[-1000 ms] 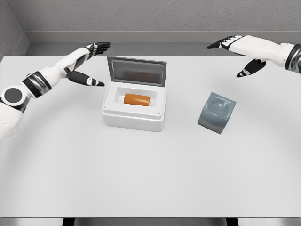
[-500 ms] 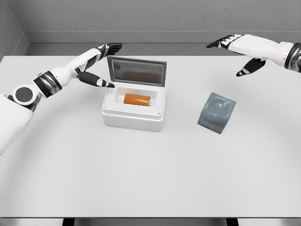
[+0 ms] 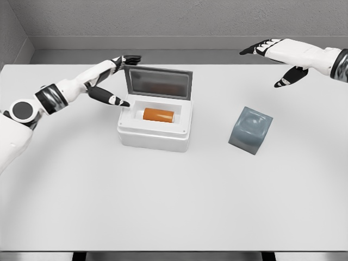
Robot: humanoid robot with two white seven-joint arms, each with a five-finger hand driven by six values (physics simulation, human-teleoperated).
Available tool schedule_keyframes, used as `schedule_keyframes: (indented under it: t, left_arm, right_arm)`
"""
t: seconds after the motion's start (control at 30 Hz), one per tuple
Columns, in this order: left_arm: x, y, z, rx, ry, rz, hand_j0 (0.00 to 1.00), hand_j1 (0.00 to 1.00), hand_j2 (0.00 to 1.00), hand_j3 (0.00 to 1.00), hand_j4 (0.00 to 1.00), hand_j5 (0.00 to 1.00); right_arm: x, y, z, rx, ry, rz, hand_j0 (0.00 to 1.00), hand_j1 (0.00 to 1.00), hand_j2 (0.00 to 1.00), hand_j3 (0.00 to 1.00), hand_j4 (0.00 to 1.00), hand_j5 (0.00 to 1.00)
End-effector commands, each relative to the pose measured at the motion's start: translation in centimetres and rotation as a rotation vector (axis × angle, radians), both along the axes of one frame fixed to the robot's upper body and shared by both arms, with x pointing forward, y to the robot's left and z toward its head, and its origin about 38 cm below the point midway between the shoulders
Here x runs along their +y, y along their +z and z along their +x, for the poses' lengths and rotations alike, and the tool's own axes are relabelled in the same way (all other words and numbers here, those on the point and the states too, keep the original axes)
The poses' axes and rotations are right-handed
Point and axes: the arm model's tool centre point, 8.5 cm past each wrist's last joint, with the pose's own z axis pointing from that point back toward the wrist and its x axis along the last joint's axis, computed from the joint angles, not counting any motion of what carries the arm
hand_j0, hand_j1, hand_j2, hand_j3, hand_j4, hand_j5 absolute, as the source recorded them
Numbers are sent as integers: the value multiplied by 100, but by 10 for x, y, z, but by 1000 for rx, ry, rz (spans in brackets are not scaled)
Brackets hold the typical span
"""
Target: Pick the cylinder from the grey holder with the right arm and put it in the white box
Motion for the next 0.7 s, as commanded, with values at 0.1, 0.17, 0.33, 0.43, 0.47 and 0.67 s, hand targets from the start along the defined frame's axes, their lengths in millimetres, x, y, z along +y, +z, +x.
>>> schedule_keyframes:
  t: [0.1, 0.17, 0.33, 0.43, 0.47, 0.67]
  left_arm:
    - [8, 16, -15, -37, -43, 4, 100, 100, 100, 100, 100, 100]
    - [11, 21, -21, -46, -58, -4, 100, 100, 100, 100, 100, 100]
    - [19, 26, -25, -51, -54, -7, 100, 100, 100, 100, 100, 100]
    - [29, 40, -32, -69, -61, -14, 100, 100, 100, 100, 100, 100]
    - [34, 39, -33, -67, -54, -1, 100, 100, 100, 100, 100, 100]
    - [70, 24, -35, -30, 24, 68, 100, 100, 100, 100, 100, 100]
  right_arm:
    - [-1, 1, 0, 0, -3, 7, 100, 100, 100, 100, 100, 100]
    - [-1, 1, 0, 0, -3, 7, 100, 100, 100, 100, 100, 100]
    - [-1, 6, 1, -9, -3, 6, 100, 100, 100, 100, 100, 100]
    - [1, 4, 1, -6, 0, 4, 100, 100, 100, 100, 100, 100]
    - [3, 2, 1, 0, 6, -2, 100, 100, 100, 100, 100, 100]
    - [3, 2, 1, 1, 6, -3, 100, 100, 100, 100, 100, 100]
